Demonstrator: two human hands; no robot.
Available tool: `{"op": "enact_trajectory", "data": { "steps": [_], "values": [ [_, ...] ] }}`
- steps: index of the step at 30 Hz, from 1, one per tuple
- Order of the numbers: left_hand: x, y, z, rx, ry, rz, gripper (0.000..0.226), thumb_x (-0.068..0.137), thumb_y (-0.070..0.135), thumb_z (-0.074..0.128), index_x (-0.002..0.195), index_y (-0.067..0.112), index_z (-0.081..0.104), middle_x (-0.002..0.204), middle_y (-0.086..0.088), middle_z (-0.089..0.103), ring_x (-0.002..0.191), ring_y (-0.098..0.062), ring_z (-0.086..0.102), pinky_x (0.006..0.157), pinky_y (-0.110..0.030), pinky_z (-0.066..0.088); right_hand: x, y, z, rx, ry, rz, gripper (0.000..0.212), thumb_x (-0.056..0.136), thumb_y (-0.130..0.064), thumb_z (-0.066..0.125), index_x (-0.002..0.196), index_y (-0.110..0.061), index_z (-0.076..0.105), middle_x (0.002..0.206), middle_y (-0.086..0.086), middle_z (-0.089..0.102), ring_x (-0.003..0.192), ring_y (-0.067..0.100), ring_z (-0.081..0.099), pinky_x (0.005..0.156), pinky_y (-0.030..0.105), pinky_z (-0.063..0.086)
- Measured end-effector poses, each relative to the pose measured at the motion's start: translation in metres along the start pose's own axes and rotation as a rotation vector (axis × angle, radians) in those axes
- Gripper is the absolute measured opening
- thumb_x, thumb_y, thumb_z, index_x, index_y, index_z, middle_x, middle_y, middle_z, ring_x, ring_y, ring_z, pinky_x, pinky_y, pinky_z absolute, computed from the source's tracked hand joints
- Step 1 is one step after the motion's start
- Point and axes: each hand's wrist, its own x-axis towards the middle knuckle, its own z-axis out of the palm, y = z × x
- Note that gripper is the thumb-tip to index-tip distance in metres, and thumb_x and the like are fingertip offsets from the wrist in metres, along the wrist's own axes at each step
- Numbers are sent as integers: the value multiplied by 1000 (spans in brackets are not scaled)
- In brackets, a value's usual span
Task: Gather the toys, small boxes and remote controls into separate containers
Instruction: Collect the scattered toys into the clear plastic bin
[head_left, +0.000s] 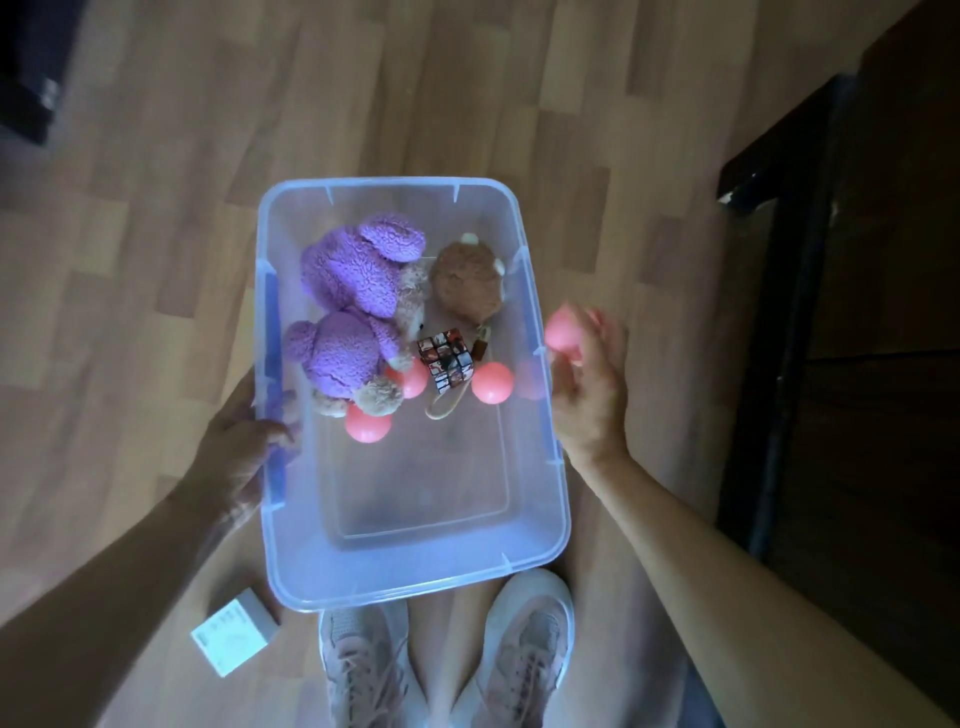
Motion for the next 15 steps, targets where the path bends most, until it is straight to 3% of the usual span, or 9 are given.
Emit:
{"op": "enact_trajectory", "data": {
  "steps": [2, 3, 6, 9, 12, 15],
  "values": [
    [-29, 23, 7, -33, 4, -4, 78, 64, -17, 49, 126, 30, 48, 94, 1, 58, 71, -18, 54, 44, -16, 44, -10, -46, -12, -3, -207, -183, 50, 86, 2, 49, 132, -20, 45, 127, 19, 48, 116, 21, 49, 103, 23, 39],
    [-43, 35, 11, -56, 2, -4, 82, 55, -11, 51, 126, 30, 49, 93, 1, 59, 70, -17, 55, 44, -16, 44, -18, -66, -16, -34, -352, -198, 51, 87, -1, 48, 133, -24, 44, 128, 16, 49, 113, 28, 52, 101, 31, 44],
    [-84, 73, 15, -80, 13, 1, 79, 44, -7, 47, 116, 26, 54, 88, 1, 59, 61, -13, 57, 43, -17, 44, -31, -110, -36, -273, -715, -203, 60, 83, 2, 54, 136, -24, 45, 134, 14, 47, 94, 40, 57, 81, 47, 52],
    [-122, 116, 20, -108, -24, 4, 62, 44, -7, 48, 97, 23, 58, 83, -1, 55, 62, -20, 51, 43, -20, 44, -19, -153, -72, -452, -869, -65, 67, 88, 3, 50, 147, -24, 34, 153, 14, 28, 105, 39, 54, 94, 46, 47],
    [-158, 161, 19, -89, -71, 51, 41, 62, -16, 48, 82, 20, 56, 78, -2, 53, 49, -14, 55, 42, -21, 44, -1, -201, -116, -531, -831, -46, 74, 88, 2, 52, 151, -25, 25, 158, 13, 19, 120, 38, 47, 104, 42, 41],
    [-185, 196, 15, -66, -128, 67, 56, 77, -24, 33, 85, 24, 60, 84, 1, 58, 53, -13, 59, 45, -21, 47, 19, -250, -159, -496, -531, -217, 59, 72, 6, 57, 129, -9, 58, 132, 26, 53, 106, 43, 59, 90, 46, 53]
  ]
}}
